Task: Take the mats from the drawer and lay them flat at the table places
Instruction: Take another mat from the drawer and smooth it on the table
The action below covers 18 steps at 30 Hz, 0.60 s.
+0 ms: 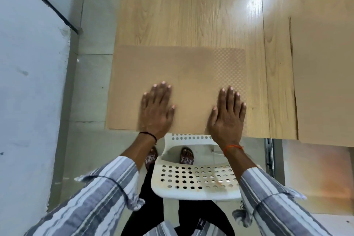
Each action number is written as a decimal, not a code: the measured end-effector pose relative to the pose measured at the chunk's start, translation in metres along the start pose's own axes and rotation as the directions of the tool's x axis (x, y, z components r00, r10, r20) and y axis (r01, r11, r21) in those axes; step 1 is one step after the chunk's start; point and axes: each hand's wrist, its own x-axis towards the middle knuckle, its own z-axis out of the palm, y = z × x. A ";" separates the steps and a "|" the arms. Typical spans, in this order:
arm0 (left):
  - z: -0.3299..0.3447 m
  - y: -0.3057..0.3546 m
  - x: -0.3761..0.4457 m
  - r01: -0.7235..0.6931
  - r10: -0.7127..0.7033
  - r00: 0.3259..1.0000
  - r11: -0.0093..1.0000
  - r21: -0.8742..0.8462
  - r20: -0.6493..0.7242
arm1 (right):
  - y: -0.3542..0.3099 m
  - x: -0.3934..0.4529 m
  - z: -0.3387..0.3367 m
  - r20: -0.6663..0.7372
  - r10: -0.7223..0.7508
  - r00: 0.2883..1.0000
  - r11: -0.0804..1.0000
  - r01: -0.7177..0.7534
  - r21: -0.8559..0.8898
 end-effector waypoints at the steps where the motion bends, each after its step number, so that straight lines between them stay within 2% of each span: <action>1: -0.001 -0.017 -0.001 0.050 -0.050 0.999 0.999 0.000 -0.009 | 0.001 0.000 0.000 -0.005 0.000 1.000 1.000 0.000 -0.001; 5: -0.010 -0.079 -0.007 0.204 -0.205 0.978 0.978 -0.038 -0.038 | 0.001 -0.001 0.002 -0.013 -0.007 1.000 1.000 0.006 -0.009; 11: -0.012 -0.095 -0.007 0.224 -0.229 0.972 0.971 -0.077 -0.060 | -0.008 0.000 0.001 0.003 0.015 1.000 1.000 -0.015 0.002; 13: -0.011 -0.095 -0.006 0.227 -0.231 0.971 0.971 -0.077 -0.055 | -0.030 0.001 0.000 0.023 0.003 1.000 1.000 -0.003 0.031; 16: -0.011 -0.097 -0.006 0.232 -0.236 0.970 0.970 -0.079 -0.057 | -0.086 0.000 0.007 0.024 -0.143 0.989 0.988 0.141 0.056; 18: -0.012 -0.096 -0.005 0.220 -0.226 0.972 0.971 -0.093 -0.063 | -0.124 0.002 0.016 0.029 -0.179 0.983 0.981 0.177 0.076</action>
